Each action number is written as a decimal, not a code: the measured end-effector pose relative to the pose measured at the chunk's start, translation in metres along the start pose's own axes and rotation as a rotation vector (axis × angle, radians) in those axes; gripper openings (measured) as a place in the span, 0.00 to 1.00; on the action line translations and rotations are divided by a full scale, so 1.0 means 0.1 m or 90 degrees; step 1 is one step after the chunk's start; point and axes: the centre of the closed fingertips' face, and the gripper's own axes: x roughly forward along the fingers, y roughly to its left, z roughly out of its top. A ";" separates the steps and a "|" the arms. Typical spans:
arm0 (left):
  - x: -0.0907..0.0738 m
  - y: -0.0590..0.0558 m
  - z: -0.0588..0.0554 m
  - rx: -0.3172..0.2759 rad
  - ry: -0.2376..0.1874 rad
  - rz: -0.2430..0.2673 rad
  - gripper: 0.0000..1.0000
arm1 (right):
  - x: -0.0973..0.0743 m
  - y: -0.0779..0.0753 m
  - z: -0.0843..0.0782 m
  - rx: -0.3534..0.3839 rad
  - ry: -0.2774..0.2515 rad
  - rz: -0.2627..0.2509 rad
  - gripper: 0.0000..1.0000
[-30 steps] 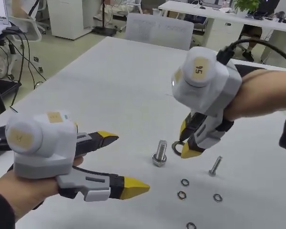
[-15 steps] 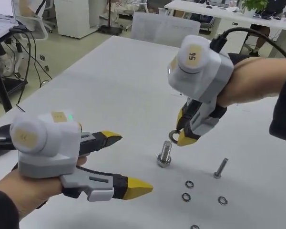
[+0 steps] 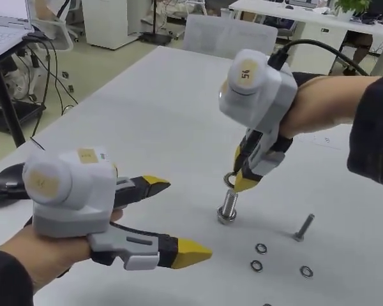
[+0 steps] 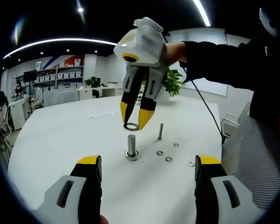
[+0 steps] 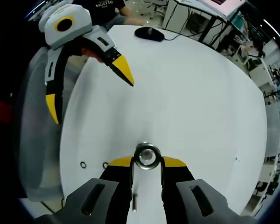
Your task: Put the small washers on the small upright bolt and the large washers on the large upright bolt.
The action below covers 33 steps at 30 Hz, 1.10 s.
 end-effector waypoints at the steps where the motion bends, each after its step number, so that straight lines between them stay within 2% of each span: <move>1: 0.00 0.00 0.00 -0.001 0.000 0.000 0.82 | 0.01 0.00 0.00 0.000 0.001 0.001 0.23; 13: -0.03 0.01 -0.01 -0.002 -0.001 0.005 0.82 | 0.15 0.00 -0.04 0.006 0.013 0.017 0.23; 33: -0.03 0.02 -0.02 -0.003 0.001 0.007 0.82 | 0.31 0.04 -0.07 0.019 0.009 0.026 0.23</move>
